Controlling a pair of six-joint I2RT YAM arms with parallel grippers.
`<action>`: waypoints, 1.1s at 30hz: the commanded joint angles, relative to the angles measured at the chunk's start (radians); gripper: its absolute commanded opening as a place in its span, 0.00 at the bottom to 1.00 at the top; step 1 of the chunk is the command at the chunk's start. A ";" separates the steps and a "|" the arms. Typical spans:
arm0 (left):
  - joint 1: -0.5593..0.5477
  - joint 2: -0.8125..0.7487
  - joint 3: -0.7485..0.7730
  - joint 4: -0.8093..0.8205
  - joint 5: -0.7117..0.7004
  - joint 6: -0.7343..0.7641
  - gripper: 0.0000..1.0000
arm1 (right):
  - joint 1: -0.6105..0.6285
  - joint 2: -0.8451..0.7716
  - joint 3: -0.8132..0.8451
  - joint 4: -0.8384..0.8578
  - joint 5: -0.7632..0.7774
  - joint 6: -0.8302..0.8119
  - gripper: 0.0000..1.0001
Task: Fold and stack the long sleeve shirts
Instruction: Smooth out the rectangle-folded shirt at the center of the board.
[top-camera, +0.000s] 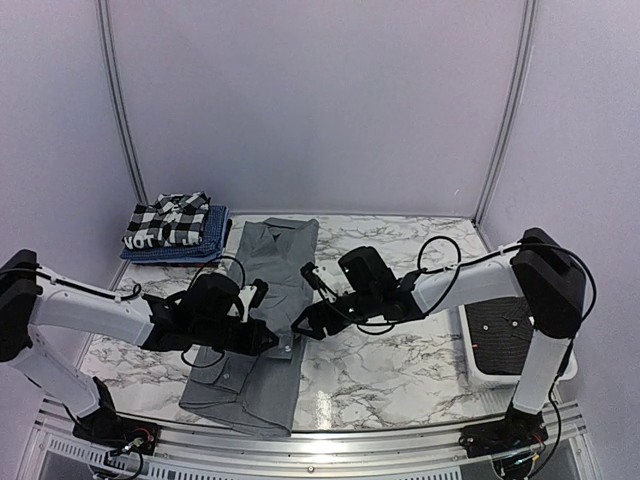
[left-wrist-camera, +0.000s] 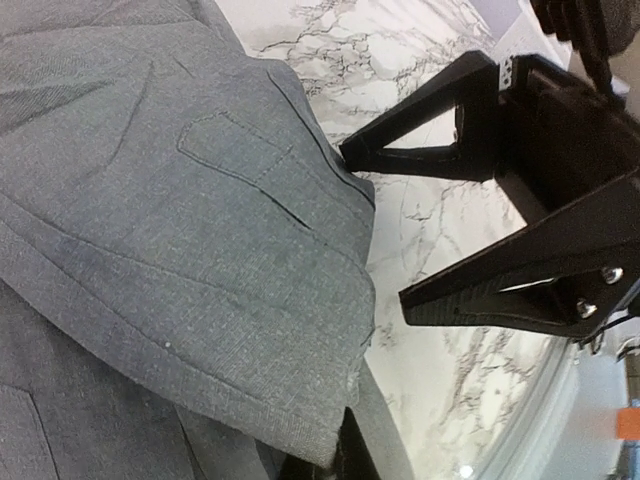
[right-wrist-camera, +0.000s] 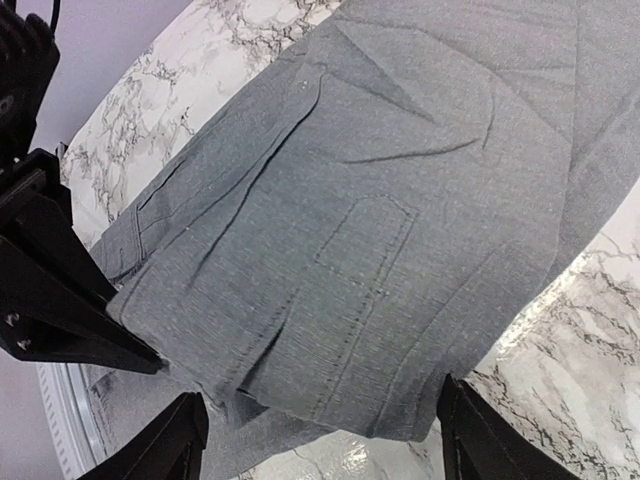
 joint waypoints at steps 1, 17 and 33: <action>0.063 -0.086 0.046 -0.113 0.127 -0.151 0.00 | 0.007 -0.047 0.057 -0.079 0.021 0.004 0.75; 0.304 -0.107 -0.103 0.005 0.633 -0.652 0.00 | 0.017 -0.070 0.078 -0.173 0.006 0.082 0.75; 0.377 -0.097 -0.136 -0.103 0.663 -0.728 0.01 | 0.082 -0.035 0.065 -0.150 -0.017 0.130 0.73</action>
